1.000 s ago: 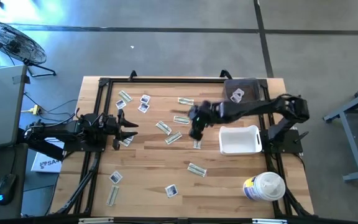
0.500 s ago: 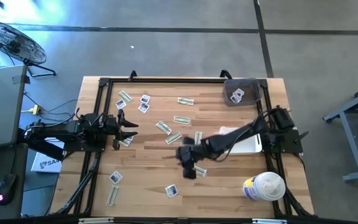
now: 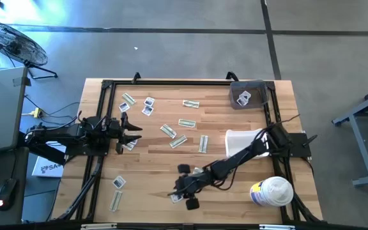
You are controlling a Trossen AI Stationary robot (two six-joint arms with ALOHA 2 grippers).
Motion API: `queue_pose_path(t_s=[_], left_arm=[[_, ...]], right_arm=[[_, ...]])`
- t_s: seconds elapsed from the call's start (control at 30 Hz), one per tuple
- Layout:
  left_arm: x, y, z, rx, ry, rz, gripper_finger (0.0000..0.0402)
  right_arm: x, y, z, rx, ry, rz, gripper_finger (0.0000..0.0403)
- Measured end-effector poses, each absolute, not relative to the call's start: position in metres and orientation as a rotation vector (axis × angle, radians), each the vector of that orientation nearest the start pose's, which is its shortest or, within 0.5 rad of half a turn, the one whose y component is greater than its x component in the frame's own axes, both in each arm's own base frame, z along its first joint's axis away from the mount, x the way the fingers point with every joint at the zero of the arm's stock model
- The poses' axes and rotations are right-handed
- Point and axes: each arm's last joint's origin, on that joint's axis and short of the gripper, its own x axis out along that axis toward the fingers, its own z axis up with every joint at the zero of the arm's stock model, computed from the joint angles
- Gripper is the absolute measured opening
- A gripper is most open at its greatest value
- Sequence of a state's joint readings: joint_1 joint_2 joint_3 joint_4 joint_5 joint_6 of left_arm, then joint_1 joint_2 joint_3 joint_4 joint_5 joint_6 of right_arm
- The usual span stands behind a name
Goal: Pick & Place First Aid Supplies
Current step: Put the alcohol pad into the black bin
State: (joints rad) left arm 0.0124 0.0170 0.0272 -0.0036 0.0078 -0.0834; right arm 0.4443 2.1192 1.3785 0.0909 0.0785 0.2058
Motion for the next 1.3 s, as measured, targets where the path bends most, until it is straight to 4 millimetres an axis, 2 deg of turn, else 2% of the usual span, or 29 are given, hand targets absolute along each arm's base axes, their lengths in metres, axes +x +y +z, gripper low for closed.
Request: queue_pose_path(t_s=[0.17,0.4,0.53,0.83,0.93,1.17,1.3], left_arm=[[0.097,0.001,0.171,-0.083,-0.007,0.004,0.0156],[0.097,0.001,0.171,-0.083,-0.006,0.005,0.0156],[0.097,0.001,0.171,-0.083,-0.007,0.005,0.0156],[0.097,0.001,0.171,-0.083,-0.007,0.005,0.0156],[0.097,0.001,0.171,-0.083,-0.007,0.005,0.0156],[0.097,0.001,0.171,-0.083,-0.007,0.005,0.0156],[0.097,0.001,0.171,-0.083,-0.007,0.004,0.0156]], right_arm=[[0.431,0.197,0.138,-0.051,0.787,0.281,0.011],[0.453,0.197,0.136,-0.12,0.877,0.31,0.011],[0.452,0.197,0.131,-0.151,0.91,0.369,0.011],[0.448,0.19,0.119,-0.129,0.906,0.335,0.011],[0.448,0.19,0.12,-0.099,0.907,0.31,0.011],[0.454,0.195,0.136,-0.085,0.843,0.313,0.011],[0.451,0.191,0.127,-0.094,0.855,0.311,0.011]])
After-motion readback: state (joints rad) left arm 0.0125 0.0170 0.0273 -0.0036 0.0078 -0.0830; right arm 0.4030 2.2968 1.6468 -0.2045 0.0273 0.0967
